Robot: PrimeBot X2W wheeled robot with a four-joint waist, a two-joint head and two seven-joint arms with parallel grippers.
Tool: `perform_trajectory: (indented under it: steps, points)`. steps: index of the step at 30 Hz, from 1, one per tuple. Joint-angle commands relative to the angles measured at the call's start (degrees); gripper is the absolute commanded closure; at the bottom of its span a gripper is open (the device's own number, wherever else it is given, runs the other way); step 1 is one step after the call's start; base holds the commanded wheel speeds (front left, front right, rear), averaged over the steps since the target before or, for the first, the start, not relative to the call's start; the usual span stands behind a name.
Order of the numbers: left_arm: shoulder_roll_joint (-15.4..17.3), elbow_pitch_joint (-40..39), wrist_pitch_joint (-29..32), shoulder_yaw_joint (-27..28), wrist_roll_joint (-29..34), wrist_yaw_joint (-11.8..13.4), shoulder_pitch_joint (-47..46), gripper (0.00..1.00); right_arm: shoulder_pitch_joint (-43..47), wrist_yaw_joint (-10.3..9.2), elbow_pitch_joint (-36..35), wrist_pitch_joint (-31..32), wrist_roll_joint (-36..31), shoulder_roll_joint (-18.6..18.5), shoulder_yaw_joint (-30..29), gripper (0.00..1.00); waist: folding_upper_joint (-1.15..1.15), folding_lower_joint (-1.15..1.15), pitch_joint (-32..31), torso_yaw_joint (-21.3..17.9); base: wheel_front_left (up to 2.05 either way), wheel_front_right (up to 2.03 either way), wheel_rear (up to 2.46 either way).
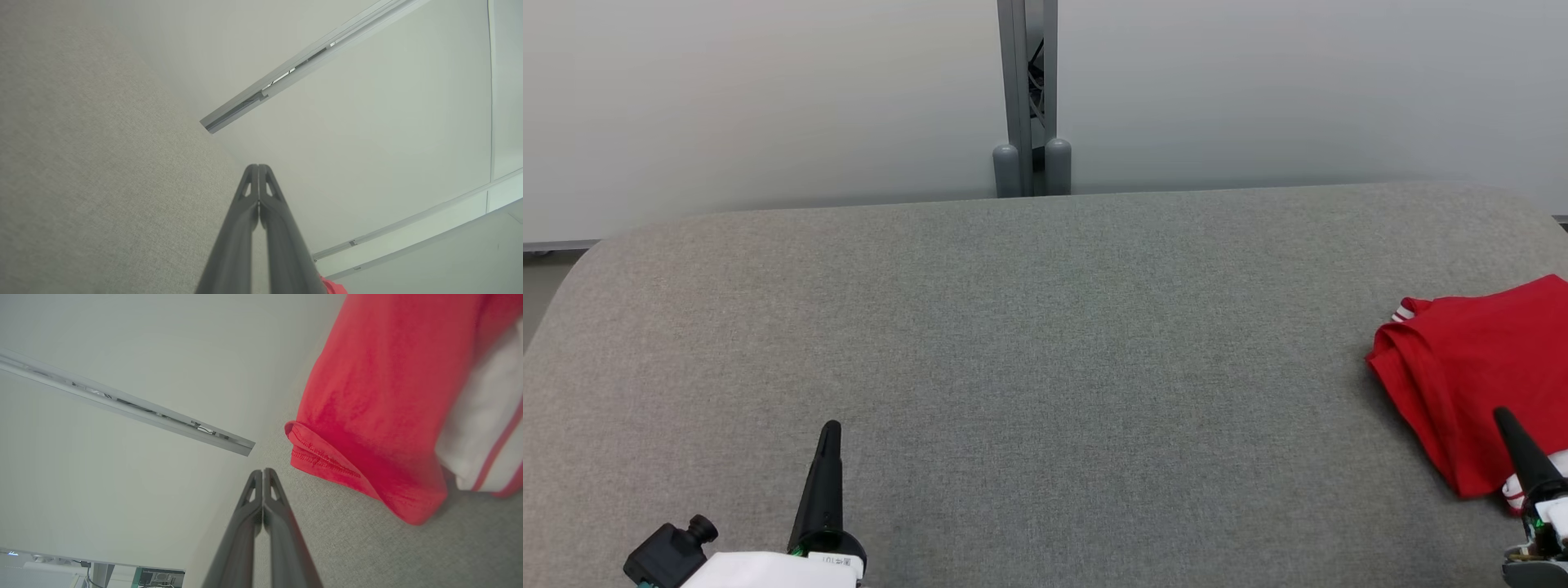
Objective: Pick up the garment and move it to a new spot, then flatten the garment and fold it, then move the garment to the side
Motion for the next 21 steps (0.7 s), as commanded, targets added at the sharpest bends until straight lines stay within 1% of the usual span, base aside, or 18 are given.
perform_trajectory:
  steps: [1,11,21]
  points:
    - [0.03,-0.72,-0.25,0.55,-1.21,-0.66,0.04,1.00,-1.17,0.01,-0.30,0.91,1.79,-0.71,-0.76,1.00,0.00,0.00,0.01,-0.01,0.00,0.00,0.00]
    - [-1.18,-1.02,-0.39,1.06,-5.90,-2.01,0.64,1.00,-1.79,0.01,0.36,4.32,7.69,-0.82,-3.15,1.00,0.00,0.00,0.08,-0.10,0.00,0.00,0.00]
    - [-2.16,-1.23,-0.52,1.40,-9.41,-3.10,1.07,1.00,-2.12,0.00,0.91,6.91,12.14,-0.93,-4.94,1.00,0.00,0.00,0.15,-0.17,0.00,0.00,0.00]
